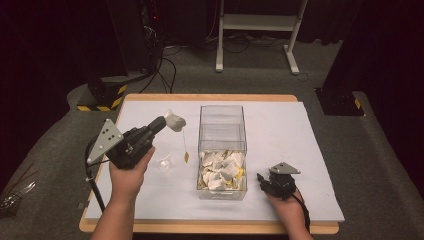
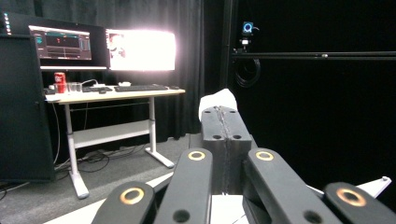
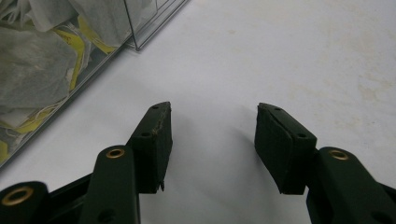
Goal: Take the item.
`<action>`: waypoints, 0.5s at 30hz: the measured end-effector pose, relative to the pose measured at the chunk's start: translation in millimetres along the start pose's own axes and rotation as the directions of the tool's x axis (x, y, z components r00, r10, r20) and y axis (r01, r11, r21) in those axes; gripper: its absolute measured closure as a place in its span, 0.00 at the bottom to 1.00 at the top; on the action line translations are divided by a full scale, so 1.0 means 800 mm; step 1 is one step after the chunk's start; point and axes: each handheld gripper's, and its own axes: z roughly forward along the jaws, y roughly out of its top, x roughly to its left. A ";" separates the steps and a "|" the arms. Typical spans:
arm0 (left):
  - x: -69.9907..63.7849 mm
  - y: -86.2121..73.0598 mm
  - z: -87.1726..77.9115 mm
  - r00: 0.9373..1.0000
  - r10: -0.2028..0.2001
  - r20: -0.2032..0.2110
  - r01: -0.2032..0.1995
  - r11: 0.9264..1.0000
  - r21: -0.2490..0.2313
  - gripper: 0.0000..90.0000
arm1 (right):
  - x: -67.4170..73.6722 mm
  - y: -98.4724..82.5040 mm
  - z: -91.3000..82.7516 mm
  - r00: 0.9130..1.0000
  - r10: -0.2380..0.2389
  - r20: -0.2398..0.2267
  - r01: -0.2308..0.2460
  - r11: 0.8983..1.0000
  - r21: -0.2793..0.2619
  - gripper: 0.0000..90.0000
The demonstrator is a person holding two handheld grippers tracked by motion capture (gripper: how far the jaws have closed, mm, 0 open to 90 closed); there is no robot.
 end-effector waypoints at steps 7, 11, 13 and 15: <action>0.006 -0.002 -0.005 1.000 -0.002 -0.013 0.002 1.000 0.005 1.00 | 0.000 0.000 0.000 1.000 0.000 0.000 0.000 1.000 0.000 0.52; 0.011 -0.004 -0.008 1.000 -0.008 -0.022 0.008 1.000 0.007 1.00 | 0.000 0.000 0.000 1.000 0.001 0.000 -0.001 1.000 0.000 0.52; 0.014 -0.004 -0.009 1.000 -0.004 -0.029 0.005 1.000 0.009 1.00 | 0.000 0.000 0.000 1.000 0.000 0.001 0.000 1.000 0.000 0.52; 0.016 -0.004 -0.010 0.999 -0.008 -0.034 0.009 1.000 0.007 1.00 | 0.000 0.000 0.000 1.000 0.003 -0.001 -0.003 1.000 0.001 0.52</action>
